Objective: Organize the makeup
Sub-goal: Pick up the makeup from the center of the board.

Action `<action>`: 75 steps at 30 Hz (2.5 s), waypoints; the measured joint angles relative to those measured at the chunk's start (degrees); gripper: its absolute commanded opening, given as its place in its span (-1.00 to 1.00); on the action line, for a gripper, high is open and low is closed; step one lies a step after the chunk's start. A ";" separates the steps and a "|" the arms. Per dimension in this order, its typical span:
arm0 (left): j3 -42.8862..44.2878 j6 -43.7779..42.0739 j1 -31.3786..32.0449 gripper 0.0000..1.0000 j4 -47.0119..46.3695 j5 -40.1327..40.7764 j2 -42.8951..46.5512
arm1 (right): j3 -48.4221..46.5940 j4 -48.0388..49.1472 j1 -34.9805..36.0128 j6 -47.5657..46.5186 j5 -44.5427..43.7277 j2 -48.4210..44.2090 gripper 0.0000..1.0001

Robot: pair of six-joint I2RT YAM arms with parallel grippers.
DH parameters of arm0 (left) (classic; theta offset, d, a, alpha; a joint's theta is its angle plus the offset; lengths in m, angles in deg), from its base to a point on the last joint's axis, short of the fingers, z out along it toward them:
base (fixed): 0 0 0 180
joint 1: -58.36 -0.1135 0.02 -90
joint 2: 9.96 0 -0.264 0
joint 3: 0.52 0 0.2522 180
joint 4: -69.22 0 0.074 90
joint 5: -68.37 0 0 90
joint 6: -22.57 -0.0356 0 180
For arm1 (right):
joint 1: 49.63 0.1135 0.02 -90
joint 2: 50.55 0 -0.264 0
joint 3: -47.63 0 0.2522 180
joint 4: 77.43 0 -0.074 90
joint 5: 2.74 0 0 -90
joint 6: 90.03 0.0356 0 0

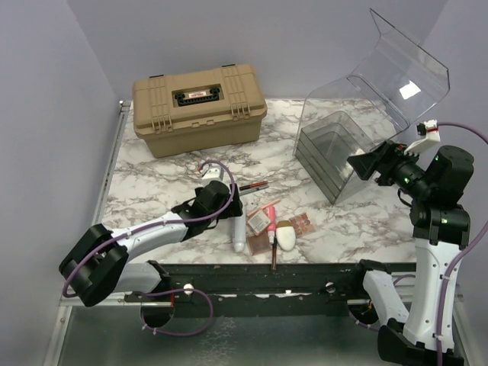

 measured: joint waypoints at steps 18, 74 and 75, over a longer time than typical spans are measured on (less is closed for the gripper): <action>0.00 -0.44 0.00 0.72 -0.11 -0.94 -1.70 | -5.03 -1.90 32.89 0.66 -22.21 9.07 0.60; -5.31 -0.63 8.81 -0.43 3.30 -1.99 19.26 | 12.44 26.43 57.46 25.29 -29.68 30.29 0.71; -5.31 -0.59 8.81 -0.42 1.97 -2.54 19.19 | 12.61 27.23 57.44 25.55 -29.33 30.25 0.72</action>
